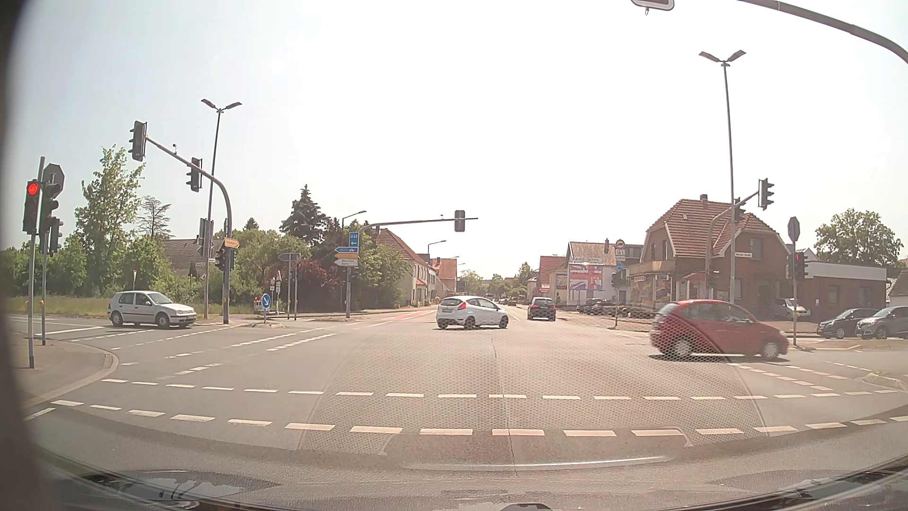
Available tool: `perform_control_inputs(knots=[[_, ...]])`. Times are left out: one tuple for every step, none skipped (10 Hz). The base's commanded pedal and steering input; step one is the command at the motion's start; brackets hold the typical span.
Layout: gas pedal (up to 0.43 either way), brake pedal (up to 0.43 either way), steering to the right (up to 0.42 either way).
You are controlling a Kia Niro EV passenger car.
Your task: Follow the waypoints while adhering to traffic rules and regulations
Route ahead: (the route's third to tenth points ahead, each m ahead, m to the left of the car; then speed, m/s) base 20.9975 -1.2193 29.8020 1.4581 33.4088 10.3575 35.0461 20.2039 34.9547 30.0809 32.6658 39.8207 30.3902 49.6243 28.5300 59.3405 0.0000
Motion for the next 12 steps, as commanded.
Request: perform_control_inputs(knots=[[0.0, 0.262, 0.019], [0.0, 0.262, 0.019], [0.0, 0.262, 0.019], [0.0, 0.262, 0.019], [0.0, 0.262, 0.019], [0.0, 0.262, 0.019], [0.0, 0.262, 0.019], [0.0, 0.262, 0.019], [0.0, 0.262, 0.019], [0.0, 0.262, 0.019], [0.0, 0.262, 0.019], [0.0, 0.262, 0.019]])
